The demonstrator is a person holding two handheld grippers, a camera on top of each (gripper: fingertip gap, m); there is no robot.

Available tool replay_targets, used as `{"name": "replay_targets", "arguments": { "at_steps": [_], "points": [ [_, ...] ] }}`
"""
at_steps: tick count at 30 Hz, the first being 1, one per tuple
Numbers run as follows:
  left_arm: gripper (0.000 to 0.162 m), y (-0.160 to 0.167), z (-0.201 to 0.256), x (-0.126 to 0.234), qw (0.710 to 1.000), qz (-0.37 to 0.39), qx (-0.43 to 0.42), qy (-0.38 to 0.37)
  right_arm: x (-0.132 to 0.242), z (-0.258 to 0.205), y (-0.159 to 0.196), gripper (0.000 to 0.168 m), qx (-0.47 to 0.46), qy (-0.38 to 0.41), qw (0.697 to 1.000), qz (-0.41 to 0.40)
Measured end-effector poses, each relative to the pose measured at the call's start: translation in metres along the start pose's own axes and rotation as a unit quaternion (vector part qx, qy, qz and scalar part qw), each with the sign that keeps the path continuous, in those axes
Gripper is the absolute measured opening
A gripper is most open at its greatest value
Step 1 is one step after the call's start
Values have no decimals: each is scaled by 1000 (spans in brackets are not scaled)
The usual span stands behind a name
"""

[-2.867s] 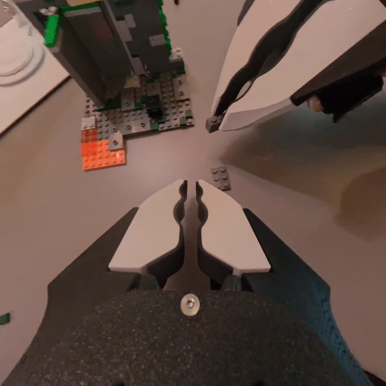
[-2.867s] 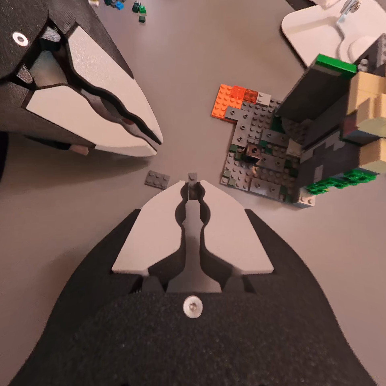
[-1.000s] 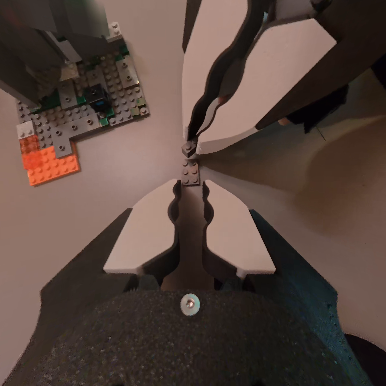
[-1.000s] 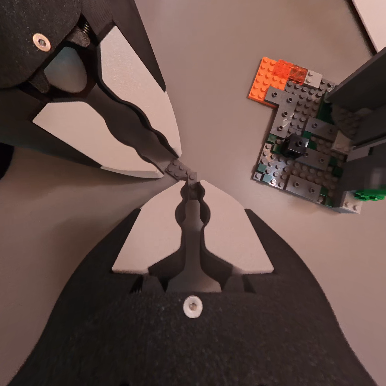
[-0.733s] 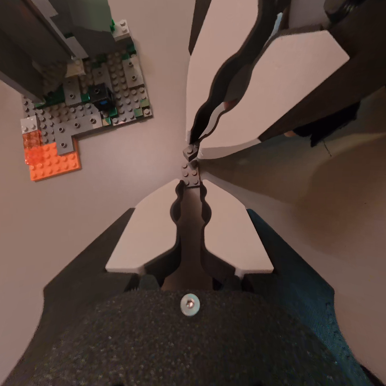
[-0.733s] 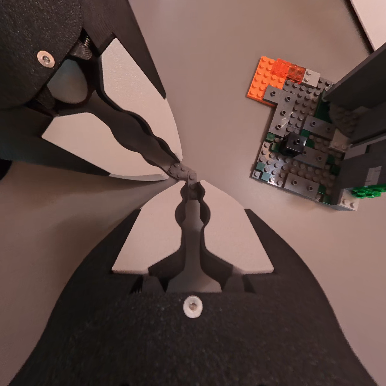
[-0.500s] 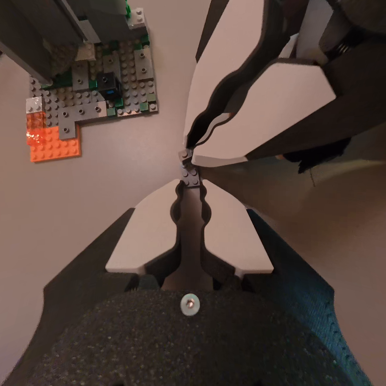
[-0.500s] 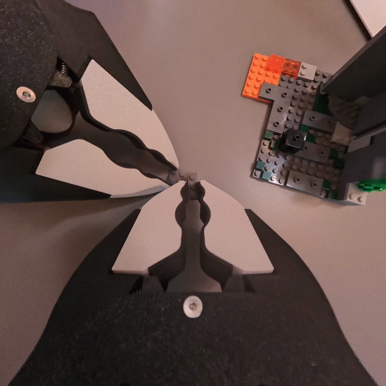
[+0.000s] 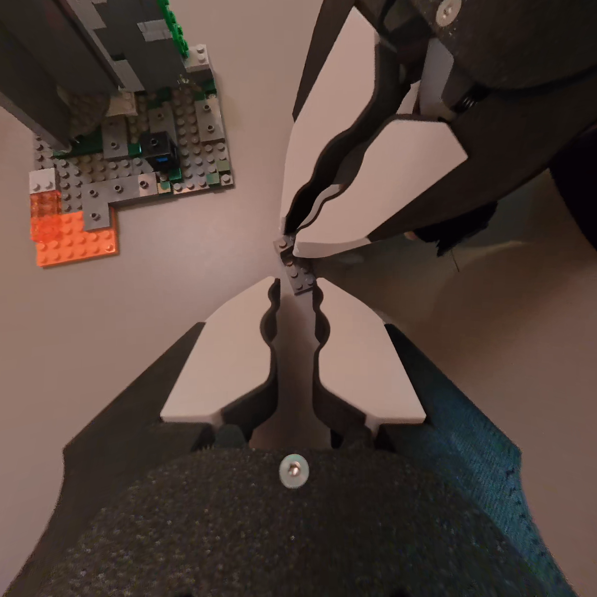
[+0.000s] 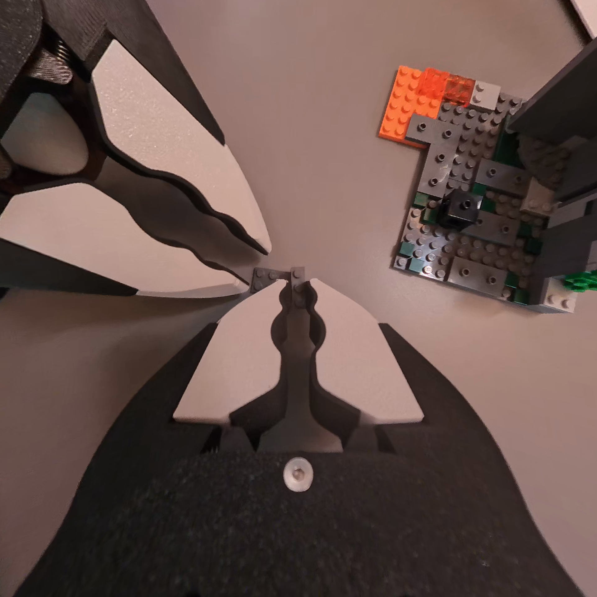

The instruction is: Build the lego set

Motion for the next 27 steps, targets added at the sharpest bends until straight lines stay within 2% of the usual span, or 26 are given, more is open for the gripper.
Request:
{"name": "replay_targets", "arguments": {
  "at_steps": [8,15,27],
  "points": [
    [17,-7,-5,1,997,42,-60,11,-3,-6,1,8,7,-6,1000,-7],
    [10,-5,-11,-7,993,44,-106,15,-4,-7,2,10,10,-5,1000,-12],
    [0,-4,-8,-10,991,47,-120,35,-3,-13,3,13,26,-21,999,-13]
  ]
}}
Point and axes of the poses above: each gripper's, where its closed fingertips meet, x back along the fingers, y out of its underside, z = x × y across the jaws, the point moved 2 cm from there along x, back along the fingers, and after that the axes turned 8 degrees about x, right-handed, at the moved point
